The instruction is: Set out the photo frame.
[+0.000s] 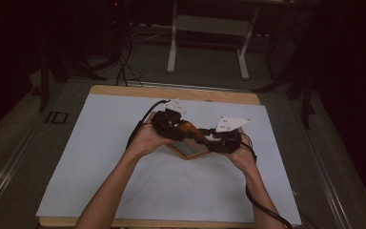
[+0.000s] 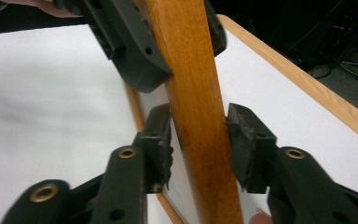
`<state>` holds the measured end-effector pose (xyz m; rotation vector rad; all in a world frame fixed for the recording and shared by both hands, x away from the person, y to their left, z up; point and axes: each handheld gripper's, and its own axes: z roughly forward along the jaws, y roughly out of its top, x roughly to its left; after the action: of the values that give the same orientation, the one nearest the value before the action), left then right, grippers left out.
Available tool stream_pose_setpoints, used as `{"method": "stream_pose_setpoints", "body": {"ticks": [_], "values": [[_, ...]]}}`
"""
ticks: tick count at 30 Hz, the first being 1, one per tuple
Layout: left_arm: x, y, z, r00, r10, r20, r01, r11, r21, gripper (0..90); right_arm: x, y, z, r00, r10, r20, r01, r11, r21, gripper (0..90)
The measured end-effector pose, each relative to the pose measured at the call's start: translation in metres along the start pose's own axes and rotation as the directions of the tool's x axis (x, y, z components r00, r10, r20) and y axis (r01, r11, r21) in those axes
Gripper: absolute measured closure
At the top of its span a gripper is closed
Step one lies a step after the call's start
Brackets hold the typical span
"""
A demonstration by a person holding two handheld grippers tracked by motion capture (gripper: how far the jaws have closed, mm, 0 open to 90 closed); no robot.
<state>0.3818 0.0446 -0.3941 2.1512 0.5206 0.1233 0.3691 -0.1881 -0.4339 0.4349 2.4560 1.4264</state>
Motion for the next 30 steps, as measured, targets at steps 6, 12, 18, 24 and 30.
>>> {"method": "stream_pose_setpoints", "body": {"ticks": [6,12,18,24,30], "values": [[0.002,-0.003,-0.004,0.9997,-0.025,-0.002,0.025,0.9986,-0.047,42.5,0.003,0.002,0.001,0.9994,-0.03,0.019,0.03,1.0,0.009,66.1],[0.006,-0.01,-0.018,0.9993,-0.028,-0.025,0.025,0.9927,-0.118,38.4,0.003,0.0,-0.001,0.9992,-0.03,0.028,0.03,0.999,0.012,67.3],[0.011,-0.029,-0.033,0.9953,-0.048,-0.085,0.03,0.9799,-0.197,38.7,0.002,-0.004,-0.006,0.9992,-0.024,0.032,0.023,1.0,0.011,68.0],[0.02,-0.054,-0.041,0.9906,-0.091,-0.103,0.06,0.9599,-0.274,38.8,0.001,-0.006,-0.007,0.9994,-0.01,0.032,0.01,1.0,0.009,68.2],[0.026,-0.075,-0.041,0.9882,-0.118,-0.097,0.08,0.9416,-0.327,38.6,0.001,-0.007,-0.007,0.9995,-0.006,0.032,0.006,1.0,0.004,68.2]]}}
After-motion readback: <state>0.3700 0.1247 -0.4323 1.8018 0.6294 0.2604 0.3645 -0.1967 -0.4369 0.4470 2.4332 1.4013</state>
